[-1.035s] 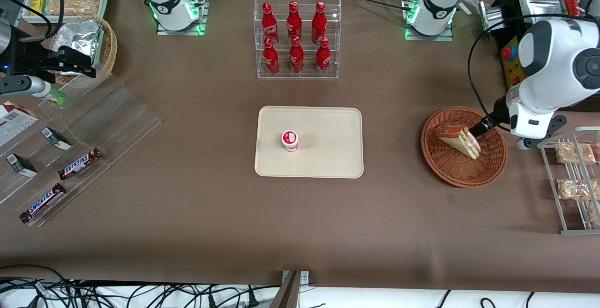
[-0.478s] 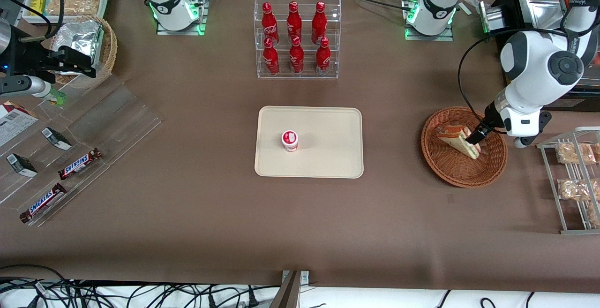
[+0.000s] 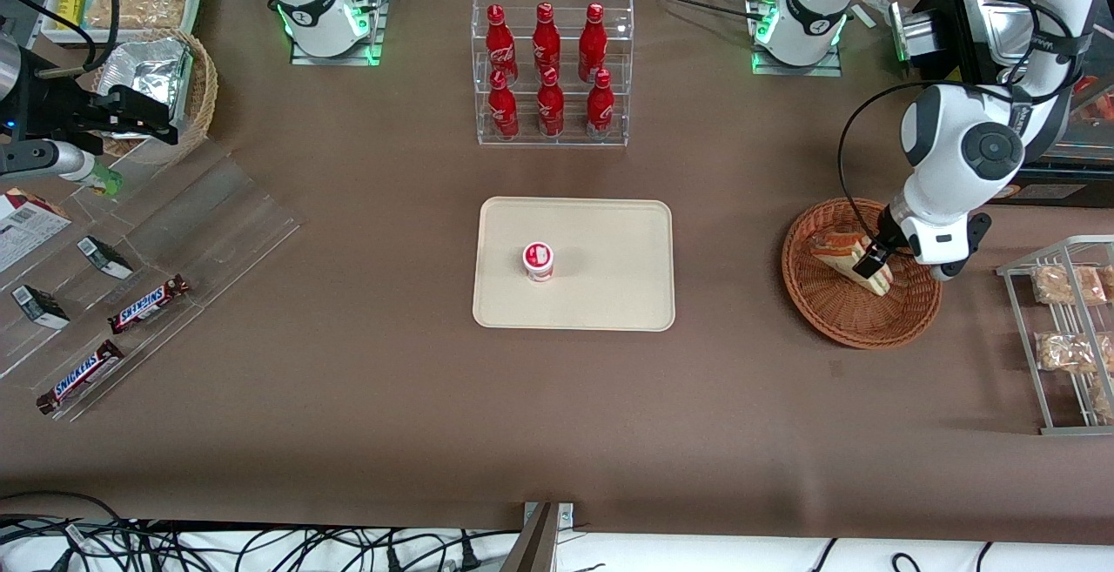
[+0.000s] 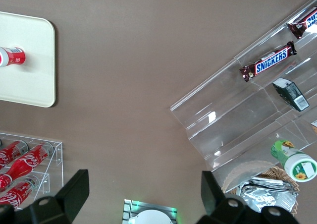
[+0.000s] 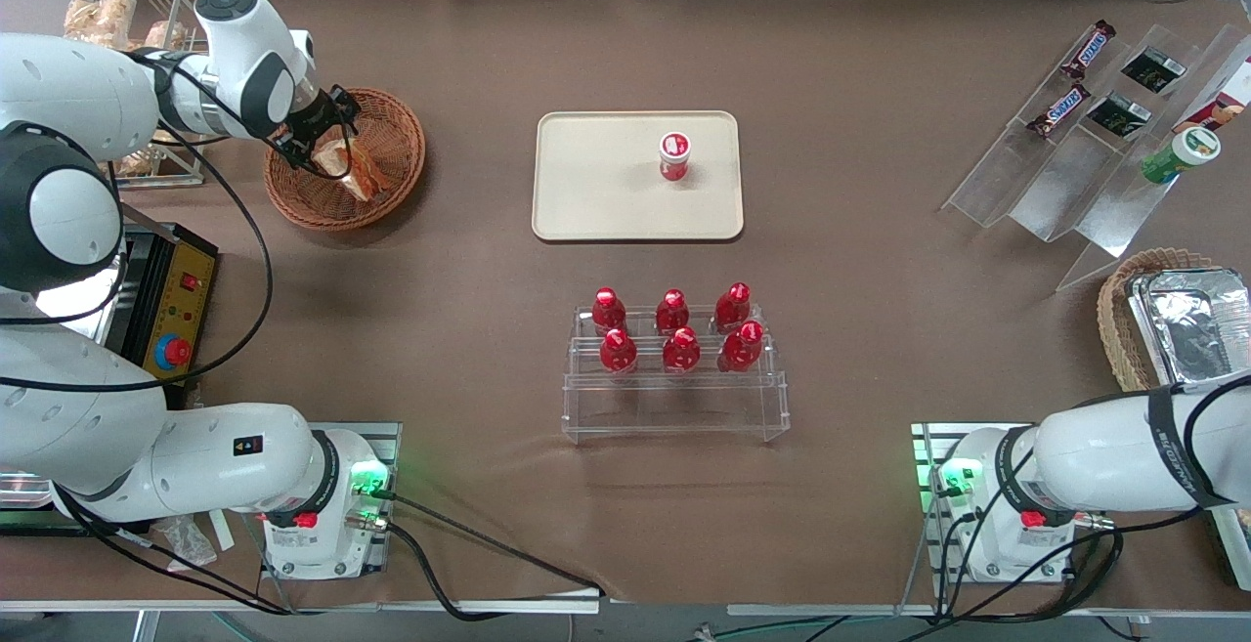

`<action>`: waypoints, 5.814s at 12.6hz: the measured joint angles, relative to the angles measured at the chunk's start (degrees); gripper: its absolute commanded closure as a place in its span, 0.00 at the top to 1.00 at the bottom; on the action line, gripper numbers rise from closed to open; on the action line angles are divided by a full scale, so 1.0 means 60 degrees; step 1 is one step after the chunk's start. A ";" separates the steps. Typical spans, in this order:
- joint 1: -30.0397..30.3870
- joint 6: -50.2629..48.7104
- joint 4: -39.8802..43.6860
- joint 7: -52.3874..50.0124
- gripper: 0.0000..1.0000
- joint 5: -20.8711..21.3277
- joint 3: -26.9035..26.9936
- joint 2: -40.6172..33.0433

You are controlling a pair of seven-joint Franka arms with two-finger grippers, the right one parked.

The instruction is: Place sandwich from basket to tray

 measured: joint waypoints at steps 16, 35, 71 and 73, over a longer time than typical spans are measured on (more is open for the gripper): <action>-0.0013 -0.0512 -0.0019 0.1152 0.00 0.0134 -0.0088 -0.0176; -0.0433 -0.5214 0.4429 0.3232 0.00 -0.0293 -0.5382 0.0034; -0.2559 -0.6291 0.7345 -0.0090 1.00 0.2495 -0.4532 0.3659; -0.2397 -0.6945 0.7942 -0.0108 1.00 0.2316 -0.4528 0.3428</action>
